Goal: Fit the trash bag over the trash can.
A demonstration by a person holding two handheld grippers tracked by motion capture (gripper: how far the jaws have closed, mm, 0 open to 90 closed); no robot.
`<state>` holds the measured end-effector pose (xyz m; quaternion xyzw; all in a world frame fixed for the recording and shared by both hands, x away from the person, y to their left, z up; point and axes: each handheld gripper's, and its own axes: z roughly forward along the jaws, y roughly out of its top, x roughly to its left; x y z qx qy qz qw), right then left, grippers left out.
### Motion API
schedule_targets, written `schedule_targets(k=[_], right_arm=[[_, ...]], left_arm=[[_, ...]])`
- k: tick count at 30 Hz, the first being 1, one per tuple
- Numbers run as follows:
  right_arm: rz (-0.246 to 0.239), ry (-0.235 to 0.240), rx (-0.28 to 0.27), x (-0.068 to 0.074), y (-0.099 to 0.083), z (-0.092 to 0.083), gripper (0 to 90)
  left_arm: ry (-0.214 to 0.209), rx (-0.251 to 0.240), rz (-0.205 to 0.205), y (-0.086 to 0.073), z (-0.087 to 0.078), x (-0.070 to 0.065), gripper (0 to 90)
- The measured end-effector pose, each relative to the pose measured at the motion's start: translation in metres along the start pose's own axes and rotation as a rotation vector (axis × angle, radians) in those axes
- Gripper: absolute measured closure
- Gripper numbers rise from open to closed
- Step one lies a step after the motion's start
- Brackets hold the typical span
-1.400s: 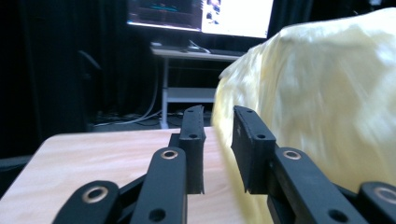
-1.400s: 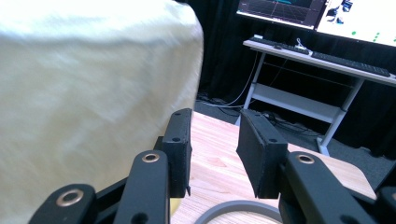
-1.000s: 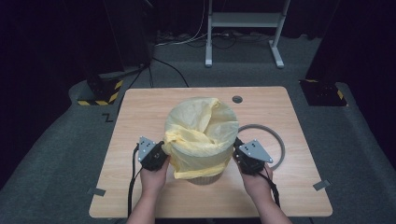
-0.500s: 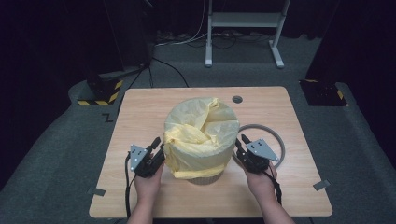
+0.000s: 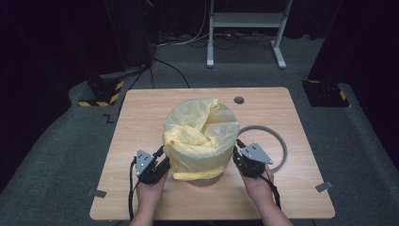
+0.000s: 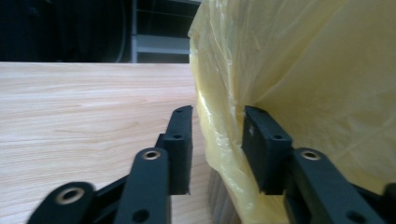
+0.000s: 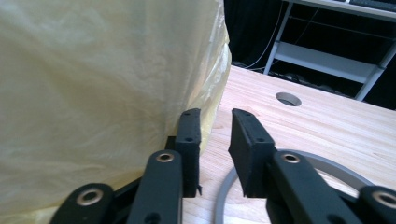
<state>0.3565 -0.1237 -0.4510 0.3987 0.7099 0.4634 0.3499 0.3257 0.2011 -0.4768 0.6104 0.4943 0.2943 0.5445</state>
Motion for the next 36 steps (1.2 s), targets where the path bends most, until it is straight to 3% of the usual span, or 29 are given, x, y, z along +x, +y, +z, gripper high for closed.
schedule_targets(k=[10, 14, 16, 20, 21, 31, 33, 36], right_arm=[[-0.013, 0.055, 0.003, 0.042, 0.015, 0.035, 75.8], [-0.029, 0.059, 0.004, 0.053, 0.023, 0.047, 72.9], [-0.005, 0.066, 0.003, 0.050, 0.025, 0.049, 69.2], [-0.032, 0.054, 0.006, 0.045, 0.027, 0.046, 64.5], [-0.031, 0.049, 0.001, 0.043, 0.026, 0.044, 64.1], [-0.004, 0.020, 0.001, 0.012, 0.005, 0.018, 58.2], [0.000, 0.014, 0.012, 0.006, -0.001, 0.016, 57.6], [-0.002, 0.009, 0.047, -0.002, -0.012, 0.013, 55.0]], left_arm=[[0.097, -0.010, -0.055, -0.001, -0.009, 0.050, 65.0], [0.099, -0.004, -0.060, 0.006, -0.004, 0.065, 67.5], [0.103, -0.001, -0.042, 0.008, -0.001, 0.067, 67.9], [0.107, -0.003, -0.066, 0.010, -0.002, 0.070, 59.8], [0.120, -0.001, -0.054, 0.010, -0.005, 0.070, 59.4], [0.205, -0.002, 0.012, 0.005, -0.049, 0.062, 40.6], [0.212, 0.025, 0.020, 0.003, -0.054, 0.060, 38.2], [0.233, 0.109, 0.055, 0.002, -0.058, 0.057, 35.0]])
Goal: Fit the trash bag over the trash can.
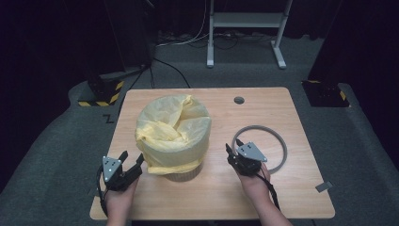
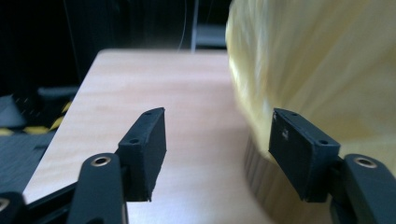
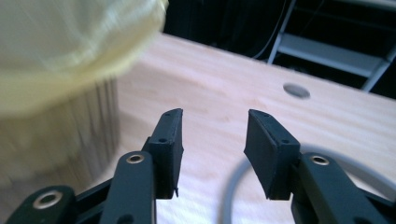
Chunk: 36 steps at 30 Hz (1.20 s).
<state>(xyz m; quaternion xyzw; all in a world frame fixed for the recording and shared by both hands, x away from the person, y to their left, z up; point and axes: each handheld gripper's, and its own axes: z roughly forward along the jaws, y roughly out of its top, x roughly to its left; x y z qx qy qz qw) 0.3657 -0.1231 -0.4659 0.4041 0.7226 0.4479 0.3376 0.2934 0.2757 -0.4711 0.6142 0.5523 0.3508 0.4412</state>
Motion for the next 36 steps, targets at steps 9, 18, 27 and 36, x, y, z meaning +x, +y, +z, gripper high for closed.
schedule_targets(k=[9, 18, 27, 36], right_arm=[[0.026, -0.004, 0.123, -0.034, -0.034, -0.008, 43.5], [0.065, -0.002, 0.223, -0.055, -0.057, -0.013, 30.5], [0.099, 0.011, 0.314, -0.062, -0.064, -0.010, 22.1], [0.107, 0.027, 0.324, -0.064, -0.065, -0.011, 20.9]], left_arm=[[-0.003, 0.373, 0.025, 0.014, 0.006, -0.003, 31.3], [0.007, 0.778, 0.081, 0.017, 0.039, 0.008, 28.1], [0.001, 1.090, 0.098, 0.032, 0.051, 0.012, 28.7], [-0.028, 1.233, 0.036, 0.068, 0.043, 0.013, 30.4]])
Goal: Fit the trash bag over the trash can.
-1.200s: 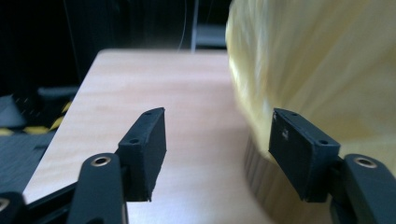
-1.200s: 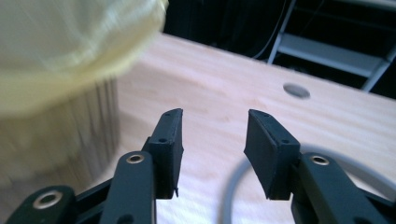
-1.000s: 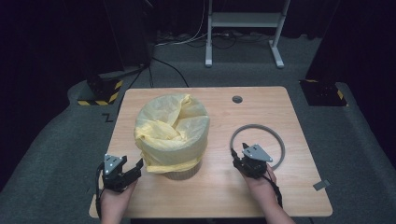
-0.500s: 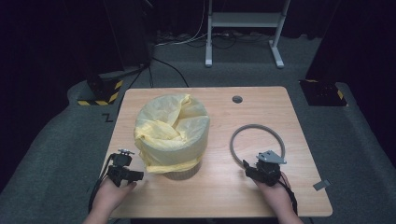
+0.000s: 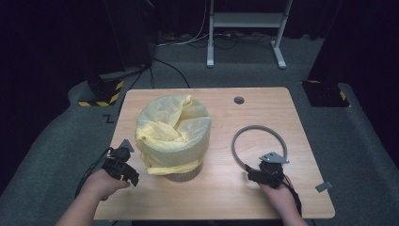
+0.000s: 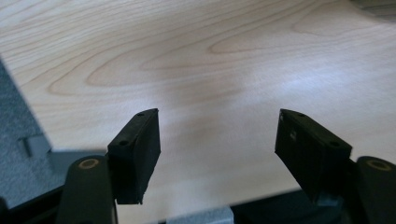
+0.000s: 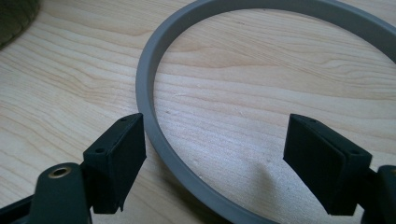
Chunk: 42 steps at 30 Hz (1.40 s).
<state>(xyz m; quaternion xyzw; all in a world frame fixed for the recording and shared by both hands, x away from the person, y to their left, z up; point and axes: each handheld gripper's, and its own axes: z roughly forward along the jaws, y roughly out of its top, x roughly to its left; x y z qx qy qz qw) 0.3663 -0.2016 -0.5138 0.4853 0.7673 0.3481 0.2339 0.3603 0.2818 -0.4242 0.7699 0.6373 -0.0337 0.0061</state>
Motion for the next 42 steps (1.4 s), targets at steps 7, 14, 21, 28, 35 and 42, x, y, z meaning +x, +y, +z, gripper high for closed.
schedule_targets(k=[7, 14, 21, 28, 35, 42], right_arm=[[0.002, 0.004, 0.007, -0.001, 0.000, 0.000, 20.9], [0.001, 0.007, 0.012, 0.000, -0.001, 0.002, 20.9], [0.001, 0.011, 0.017, -0.001, -0.001, 0.003, 20.9], [0.004, 0.014, 0.024, -0.001, -0.002, 0.004, 20.9], [0.013, 0.019, 0.036, -0.002, -0.003, 0.006, 20.9], [0.015, 0.026, 0.037, -0.003, -0.002, 0.007, 20.7]], left_arm=[[-0.022, 0.013, -0.035, 0.000, -0.038, 0.002, 34.9], [-0.014, -0.013, -0.008, 0.002, -0.090, -0.009, 41.4], [0.000, -0.055, -0.012, 0.007, -0.141, -0.023, 50.1], [0.015, -0.099, 0.023, 0.017, -0.182, -0.046, 60.1], [0.036, -0.113, 0.091, 0.038, -0.208, -0.073, 72.8], [0.000, -0.094, 0.129, 0.063, -0.194, -0.101, 84.5]])
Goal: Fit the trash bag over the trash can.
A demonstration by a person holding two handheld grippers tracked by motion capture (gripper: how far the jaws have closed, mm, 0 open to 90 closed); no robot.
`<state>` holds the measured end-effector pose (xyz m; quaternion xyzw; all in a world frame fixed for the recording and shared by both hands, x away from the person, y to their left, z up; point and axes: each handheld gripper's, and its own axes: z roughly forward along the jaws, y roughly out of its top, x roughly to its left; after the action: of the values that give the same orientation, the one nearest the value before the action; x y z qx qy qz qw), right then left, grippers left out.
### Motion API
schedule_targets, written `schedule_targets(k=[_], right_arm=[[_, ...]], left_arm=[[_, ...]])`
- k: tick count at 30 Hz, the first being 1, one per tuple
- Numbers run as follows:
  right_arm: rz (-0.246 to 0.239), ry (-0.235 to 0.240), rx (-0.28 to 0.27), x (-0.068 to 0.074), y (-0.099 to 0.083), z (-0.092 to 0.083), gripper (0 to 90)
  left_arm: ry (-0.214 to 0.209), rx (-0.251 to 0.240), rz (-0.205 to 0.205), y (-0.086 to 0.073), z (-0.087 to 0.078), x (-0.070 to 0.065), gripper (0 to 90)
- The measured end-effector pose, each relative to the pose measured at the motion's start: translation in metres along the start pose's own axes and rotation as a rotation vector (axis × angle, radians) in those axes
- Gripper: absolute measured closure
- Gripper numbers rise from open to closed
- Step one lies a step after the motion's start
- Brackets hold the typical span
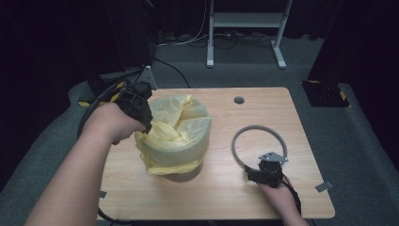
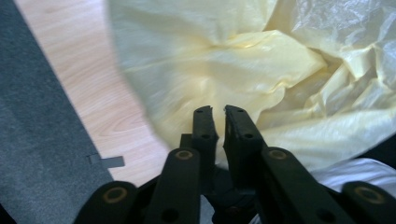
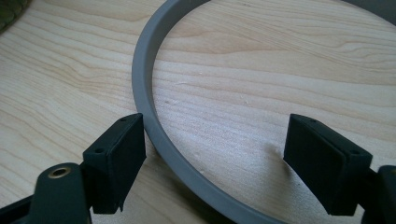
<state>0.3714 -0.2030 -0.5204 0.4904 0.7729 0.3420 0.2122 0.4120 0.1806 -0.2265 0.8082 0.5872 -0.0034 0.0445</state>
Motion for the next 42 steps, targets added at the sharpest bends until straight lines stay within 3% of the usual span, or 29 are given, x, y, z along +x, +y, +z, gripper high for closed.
schedule_targets(k=[4, 13, 17, 20, 23, 25, 28, 31, 34, 39, 42], right_arm=[[0.005, 0.004, -0.009, -0.001, 0.001, -0.002, 20.7], [0.000, 0.007, -0.003, 0.000, 0.001, 0.001, 20.7], [0.002, 0.011, -0.004, -0.001, 0.001, 0.000, 20.7], [0.007, 0.010, -0.005, -0.002, 0.001, 0.000, 20.7], [0.007, 0.012, -0.003, -0.001, 0.001, 0.000, 20.7], [-0.001, 0.011, -0.003, 0.000, 0.001, 0.001, 20.7], [0.001, 0.011, -0.002, 0.000, 0.001, 0.001, 20.7], [-0.001, 0.014, 0.003, 0.001, 0.001, 0.002, 20.7], [-0.008, 0.016, 0.006, 0.002, 0.000, 0.003, 20.7], [-0.010, 0.017, 0.005, 0.002, 0.001, 0.004, 20.7], [-0.005, 0.014, 0.009, 0.001, 0.001, 0.004, 20.7]], left_arm=[[-0.003, 0.036, -0.022, 0.011, 0.023, -0.001, 87.4], [0.056, 0.114, -0.007, 0.032, 0.065, -0.009, 88.7], [0.057, 0.132, -0.001, 0.038, 0.076, -0.012, 88.2], [0.049, 0.123, 0.016, 0.039, 0.067, -0.014, 75.6], [0.062, 0.088, 0.027, 0.039, 0.046, -0.016, 68.7], [0.061, 0.057, 0.024, 0.039, 0.030, -0.017, 69.0], [0.068, 0.007, 0.026, 0.042, 0.015, -0.018, 76.6], [0.081, -0.035, 0.027, 0.050, 0.011, -0.019, 84.2], [0.098, -0.015, 0.014, 0.060, 0.032, -0.014, 86.0], [0.056, 0.042, -0.004, 0.068, 0.074, -0.005, 89.1], [0.036, 0.072, 0.012, 0.067, 0.082, -0.006, 86.1]])
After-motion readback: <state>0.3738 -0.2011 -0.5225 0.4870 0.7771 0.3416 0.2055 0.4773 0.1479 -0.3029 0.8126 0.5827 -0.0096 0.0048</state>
